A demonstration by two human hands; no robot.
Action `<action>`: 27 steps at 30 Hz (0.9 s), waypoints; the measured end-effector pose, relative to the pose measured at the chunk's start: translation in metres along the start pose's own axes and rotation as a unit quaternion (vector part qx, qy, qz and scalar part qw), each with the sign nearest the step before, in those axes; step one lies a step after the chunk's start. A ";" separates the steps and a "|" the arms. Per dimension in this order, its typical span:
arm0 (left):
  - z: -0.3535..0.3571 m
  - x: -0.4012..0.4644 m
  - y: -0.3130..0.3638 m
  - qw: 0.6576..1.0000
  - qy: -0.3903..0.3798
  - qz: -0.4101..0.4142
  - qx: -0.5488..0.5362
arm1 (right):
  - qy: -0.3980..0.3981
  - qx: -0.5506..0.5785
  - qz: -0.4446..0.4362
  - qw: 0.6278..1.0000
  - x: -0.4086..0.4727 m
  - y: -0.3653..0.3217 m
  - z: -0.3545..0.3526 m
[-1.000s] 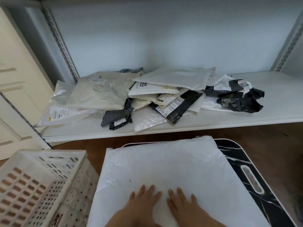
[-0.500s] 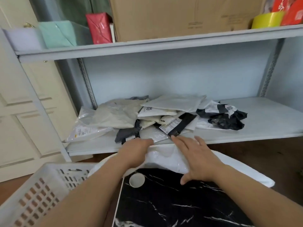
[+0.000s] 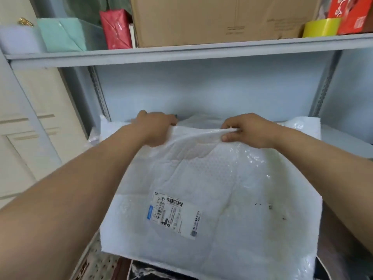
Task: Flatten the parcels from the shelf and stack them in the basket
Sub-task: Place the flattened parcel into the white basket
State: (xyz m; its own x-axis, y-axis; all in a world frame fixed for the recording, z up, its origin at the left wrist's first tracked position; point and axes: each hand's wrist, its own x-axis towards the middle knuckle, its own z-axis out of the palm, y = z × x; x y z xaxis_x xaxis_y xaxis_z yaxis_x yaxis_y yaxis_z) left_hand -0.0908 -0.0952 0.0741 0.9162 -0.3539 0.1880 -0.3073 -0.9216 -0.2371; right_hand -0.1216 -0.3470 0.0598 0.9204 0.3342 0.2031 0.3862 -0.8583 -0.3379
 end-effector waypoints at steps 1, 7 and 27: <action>0.023 0.005 0.005 1.000 0.023 0.003 0.014 | -0.013 -0.009 0.004 1.000 0.005 0.008 0.014; 0.171 -0.009 0.034 0.990 -0.001 -0.009 -0.144 | -0.077 -0.147 0.057 0.985 0.027 0.053 0.133; 0.397 -0.066 0.091 0.977 -0.165 -0.016 -0.131 | -0.139 -0.141 0.192 0.961 -0.032 0.093 0.403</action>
State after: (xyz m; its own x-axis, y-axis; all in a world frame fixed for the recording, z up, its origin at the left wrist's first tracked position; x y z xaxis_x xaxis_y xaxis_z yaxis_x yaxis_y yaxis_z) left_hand -0.0773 -0.0922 -0.3382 0.9459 -0.2940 -0.1373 -0.2936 -0.9556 0.0232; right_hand -0.0909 -0.2808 -0.3483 0.9877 0.0290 -0.1534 0.0188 -0.9975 -0.0675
